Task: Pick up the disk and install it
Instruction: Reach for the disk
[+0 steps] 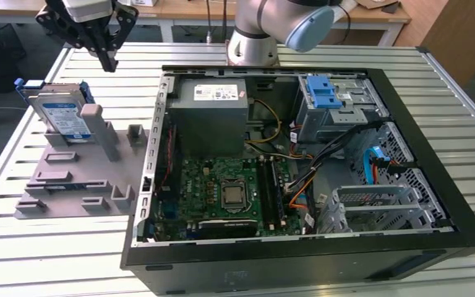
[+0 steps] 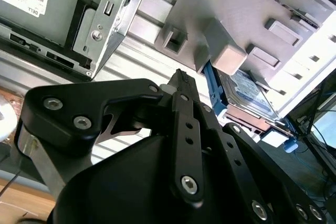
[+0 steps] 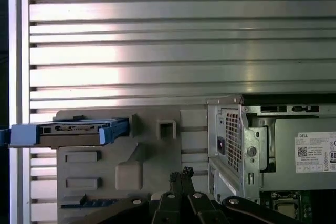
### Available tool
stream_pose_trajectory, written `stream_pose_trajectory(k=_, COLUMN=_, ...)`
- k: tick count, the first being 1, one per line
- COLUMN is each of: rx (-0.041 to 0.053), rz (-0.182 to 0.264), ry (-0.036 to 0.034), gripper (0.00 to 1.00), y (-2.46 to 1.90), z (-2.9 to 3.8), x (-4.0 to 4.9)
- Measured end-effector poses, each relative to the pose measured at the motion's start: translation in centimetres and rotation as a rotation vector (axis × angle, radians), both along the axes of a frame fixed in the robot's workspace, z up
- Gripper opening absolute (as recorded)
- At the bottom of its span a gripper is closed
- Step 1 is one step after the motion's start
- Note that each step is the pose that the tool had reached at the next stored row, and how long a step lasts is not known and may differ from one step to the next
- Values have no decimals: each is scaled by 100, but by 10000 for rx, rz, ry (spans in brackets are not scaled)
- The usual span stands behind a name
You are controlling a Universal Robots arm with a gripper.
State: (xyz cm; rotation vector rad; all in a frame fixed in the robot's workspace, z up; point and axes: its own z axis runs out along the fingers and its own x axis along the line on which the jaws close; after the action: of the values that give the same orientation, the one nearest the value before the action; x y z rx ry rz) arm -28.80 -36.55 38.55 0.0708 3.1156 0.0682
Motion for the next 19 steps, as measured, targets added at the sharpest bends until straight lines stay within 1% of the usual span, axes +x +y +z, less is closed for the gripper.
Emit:
stream_pose_trajectory(k=12, rx=0, rz=-1, ry=0, gripper=11, y=34, z=-12, x=-186)
stream_pose_trajectory(k=19, rx=0, rz=-1, ry=0, gripper=11, y=35, z=-13, x=-194)
